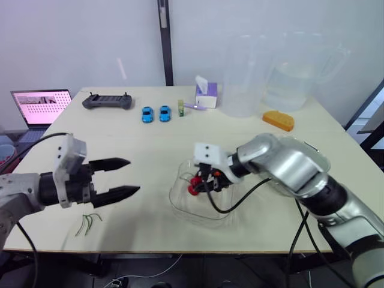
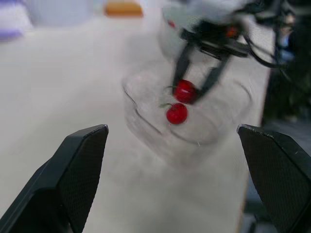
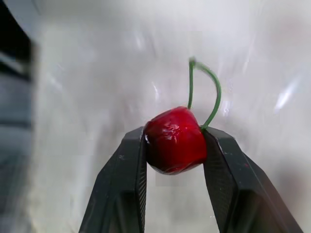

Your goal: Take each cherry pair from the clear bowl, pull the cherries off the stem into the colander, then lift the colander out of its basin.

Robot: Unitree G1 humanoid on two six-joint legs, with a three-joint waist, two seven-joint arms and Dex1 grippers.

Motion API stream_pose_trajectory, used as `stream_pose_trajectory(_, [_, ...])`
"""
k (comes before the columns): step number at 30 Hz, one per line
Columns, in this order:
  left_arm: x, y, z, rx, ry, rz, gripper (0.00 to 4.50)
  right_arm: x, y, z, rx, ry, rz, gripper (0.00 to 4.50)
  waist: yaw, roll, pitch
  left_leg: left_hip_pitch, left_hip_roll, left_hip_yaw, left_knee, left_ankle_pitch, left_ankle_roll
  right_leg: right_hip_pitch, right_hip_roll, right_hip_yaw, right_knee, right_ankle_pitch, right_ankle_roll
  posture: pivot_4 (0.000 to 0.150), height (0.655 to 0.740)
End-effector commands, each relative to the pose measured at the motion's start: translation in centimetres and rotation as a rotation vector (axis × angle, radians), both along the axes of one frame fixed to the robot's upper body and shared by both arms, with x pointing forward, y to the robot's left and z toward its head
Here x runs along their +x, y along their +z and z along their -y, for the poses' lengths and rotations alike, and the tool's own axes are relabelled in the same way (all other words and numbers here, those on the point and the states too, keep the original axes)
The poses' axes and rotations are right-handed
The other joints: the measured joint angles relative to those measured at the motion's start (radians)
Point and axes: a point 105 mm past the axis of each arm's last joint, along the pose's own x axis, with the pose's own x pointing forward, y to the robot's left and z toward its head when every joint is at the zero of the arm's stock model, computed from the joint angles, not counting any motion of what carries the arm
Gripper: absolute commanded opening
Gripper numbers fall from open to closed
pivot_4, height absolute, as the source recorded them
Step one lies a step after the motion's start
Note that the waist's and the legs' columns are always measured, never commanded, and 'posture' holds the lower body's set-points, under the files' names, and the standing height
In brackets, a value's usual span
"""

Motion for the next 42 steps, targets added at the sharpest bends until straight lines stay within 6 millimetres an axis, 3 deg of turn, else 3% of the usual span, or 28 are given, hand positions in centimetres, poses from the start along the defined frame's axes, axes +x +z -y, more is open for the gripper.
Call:
stream_pose_trajectory(1, [0.4, 2.2, 0.0, -0.099, 0.025, 0.05, 4.5, -0.3, 3.9, 0.6, 0.172, 0.066, 0.162, 1.61, -0.002, 0.0, 0.0, 0.0, 0.0, 0.0, 0.0, 0.0, 0.0, 0.0, 0.0, 0.0, 0.0, 0.0, 0.0, 0.15, 0.74])
stream_pose_trajectory(3, [0.7, 3.8, 0.3, -0.199, 0.014, 0.055, 4.5, 0.2, 5.3, 1.0, 0.266, 0.042, 0.253, 1.61, -0.002, 0.0, 0.0, 0.0, 0.0, 0.0, 0.001, 0.0, 0.0, 0.0, 0.0, 0.0, 0.001, 0.0, 0.0, 0.15, 0.74])
stream_pose_trajectory(6, [1.5, 5.0, 0.7, -0.283, 0.016, 0.025, 4.5, 0.8, 5.8, 1.5, 0.335, -0.006, 0.318, 1.61, -0.005, 0.0, 0.0, 0.001, 0.0, 0.0, 0.001, 0.0, 0.0, -0.001, 0.0, 0.001, 0.004, 0.0, 0.0, 0.15, 0.74])
stream_pose_trajectory(9, [2.7, 5.7, 1.1, -0.327, 0.025, -0.022, 4.5, 0.8, 5.2, 1.6, 0.384, -0.014, 0.405, 1.61, -0.004, 0.0, 0.0, 0.001, 0.0, 0.0, 0.002, 0.0, 0.0, -0.001, 0.0, 0.0, 0.005, 0.0, 0.0, 0.15, 0.74])
stream_pose_trajectory(17, [3.2, 7.1, 4.2, -0.405, -0.086, -0.034, 4.5, 0.8, 3.9, 1.7, 0.466, -0.12, 0.677, 1.61, -0.005, -0.001, 0.0, 0.001, 0.0, 0.0, 0.004, 0.0, 0.0, -0.001, 0.0, 0.001, 0.006, 0.0, 0.0, 0.15, 0.74])
stream_pose_trajectory(23, [3.5, 7.5, 7.0, -0.488, -0.135, 0.034, 4.5, 0.0, 6.2, 1.1, 0.75, -0.245, 0.59, 1.61, -0.004, -0.001, 0.0, 0.001, 0.0, 0.0, 0.004, 0.0, 0.0, 0.0, 0.001, 0.001, 0.006, 0.0, 0.0, 0.15, 0.74])
stream_pose_trajectory(30, [4.4, 8.3, 8.7, -0.535, -0.152, 0.062, 4.5, -0.8, 5.6, -0.5, 0.816, -0.275, 0.497, 1.61, -0.003, -0.001, 0.0, 0.001, -0.001, 0.0, 0.006, 0.0, 0.0, 0.0, 0.001, 0.001, 0.006, 0.0, 0.0, 0.15, 0.74])
stream_pose_trajectory(38, [4.8, 8.4, 9.5, -0.517, -0.185, 0.065, 4.5, -1.1, 5.9, -0.9, 0.821, -0.285, 0.496, 1.61, -0.003, -0.001, 0.0, 0.001, -0.001, 0.0, 0.007, 0.0, 0.0, 0.001, 0.001, 0.001, 0.007, 0.0, 0.0, 0.15, 0.74])
stream_pose_trajectory(42, [5.1, 8.2, 10.0, -0.46, -0.198, 0.085, 3.37, -1.3, 6.1, -1.0, 0.818, -0.277, 0.499, 1.57, -0.003, -0.001, 0.0, 0.001, -0.001, 0.0, 0.008, 0.0, 0.0, 0.001, 0.001, 0.001, 0.007, 0.0, 0.0, 0.15, 0.74])
